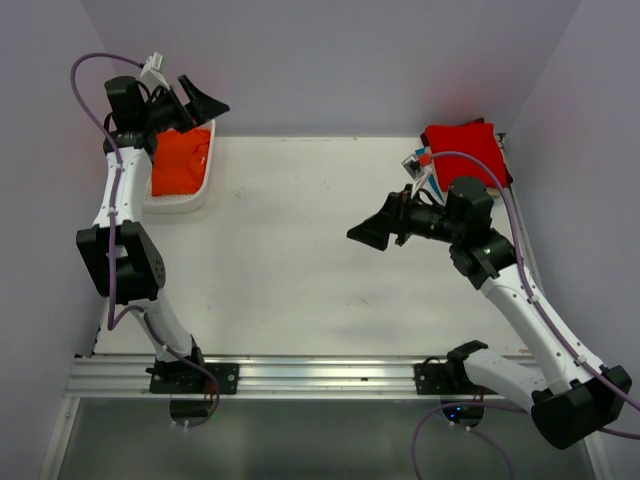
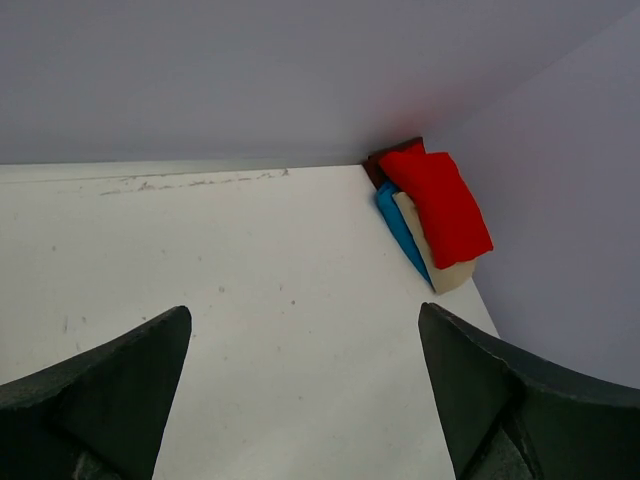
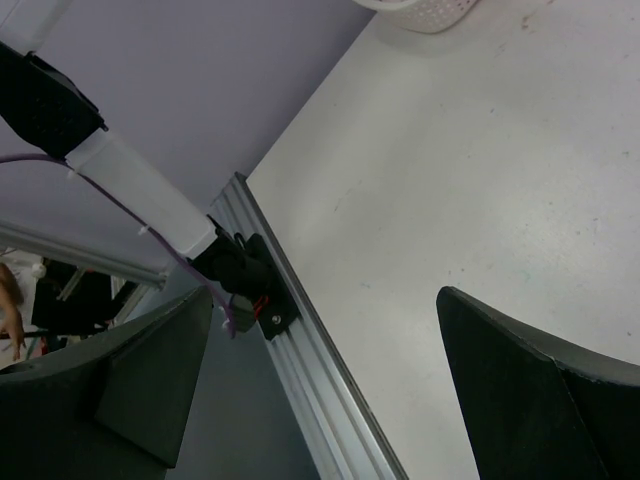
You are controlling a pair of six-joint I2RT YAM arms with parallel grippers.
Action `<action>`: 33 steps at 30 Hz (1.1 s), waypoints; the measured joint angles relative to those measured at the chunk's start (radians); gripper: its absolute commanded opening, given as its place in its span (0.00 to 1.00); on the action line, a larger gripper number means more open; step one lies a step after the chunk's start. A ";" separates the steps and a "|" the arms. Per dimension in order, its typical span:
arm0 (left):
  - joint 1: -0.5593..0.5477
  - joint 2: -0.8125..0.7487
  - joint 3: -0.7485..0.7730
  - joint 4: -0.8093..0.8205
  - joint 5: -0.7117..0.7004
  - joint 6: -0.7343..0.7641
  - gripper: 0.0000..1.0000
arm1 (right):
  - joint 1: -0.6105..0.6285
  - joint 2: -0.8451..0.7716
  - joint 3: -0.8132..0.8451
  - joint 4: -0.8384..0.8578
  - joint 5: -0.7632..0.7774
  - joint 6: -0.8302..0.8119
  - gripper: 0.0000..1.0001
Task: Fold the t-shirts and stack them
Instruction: Grab the tshirt from the pile
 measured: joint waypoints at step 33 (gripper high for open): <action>0.047 0.595 0.297 -0.266 -0.375 0.099 0.84 | 0.000 -0.006 -0.059 -0.129 0.062 -0.057 0.99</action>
